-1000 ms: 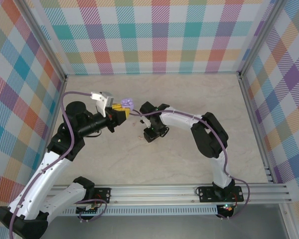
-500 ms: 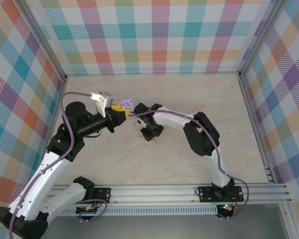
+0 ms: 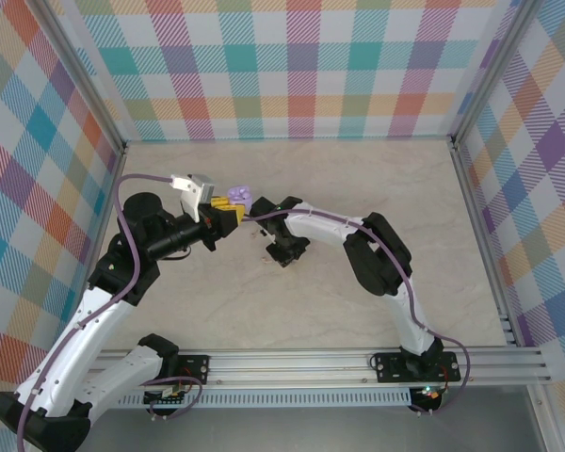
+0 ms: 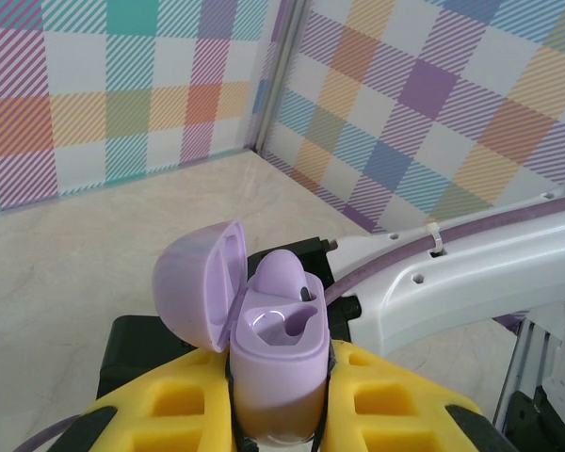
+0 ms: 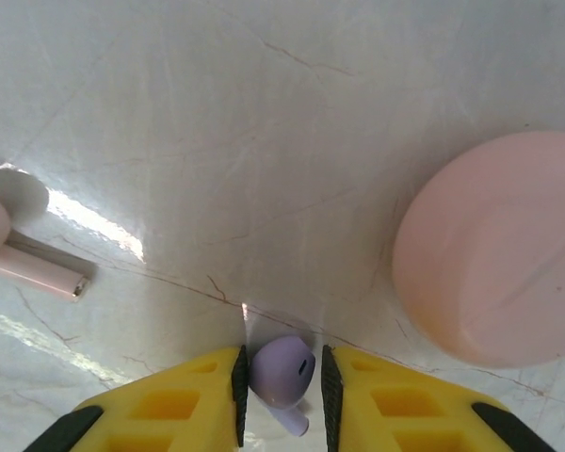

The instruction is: Insert the wireless bluetooth earbuds into the charging case

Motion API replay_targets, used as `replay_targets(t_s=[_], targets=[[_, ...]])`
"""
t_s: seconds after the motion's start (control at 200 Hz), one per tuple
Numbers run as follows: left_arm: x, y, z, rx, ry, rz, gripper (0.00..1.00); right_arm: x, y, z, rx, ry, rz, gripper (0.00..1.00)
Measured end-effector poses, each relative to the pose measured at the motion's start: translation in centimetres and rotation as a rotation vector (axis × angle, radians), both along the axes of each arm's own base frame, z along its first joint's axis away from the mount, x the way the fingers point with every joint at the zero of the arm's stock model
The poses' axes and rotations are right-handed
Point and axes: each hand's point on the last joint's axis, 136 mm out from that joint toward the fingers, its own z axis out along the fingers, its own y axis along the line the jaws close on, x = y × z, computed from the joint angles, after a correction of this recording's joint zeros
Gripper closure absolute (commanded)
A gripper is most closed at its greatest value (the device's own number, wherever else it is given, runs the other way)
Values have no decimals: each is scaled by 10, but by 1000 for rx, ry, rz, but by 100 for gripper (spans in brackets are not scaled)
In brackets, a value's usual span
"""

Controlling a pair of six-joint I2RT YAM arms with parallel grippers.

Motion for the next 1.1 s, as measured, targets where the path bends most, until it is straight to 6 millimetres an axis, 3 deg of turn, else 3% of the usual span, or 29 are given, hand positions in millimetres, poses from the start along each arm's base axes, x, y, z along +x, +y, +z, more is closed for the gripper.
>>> replay_targets(t_s=[0.735, 1.105], targets=[[-3, 3, 4, -2, -17, 8, 94, 1, -1, -3, 9, 33, -61, 79], [2, 7, -9, 21, 16, 46, 95, 2, -6, -1, 249, 117, -215, 79]])
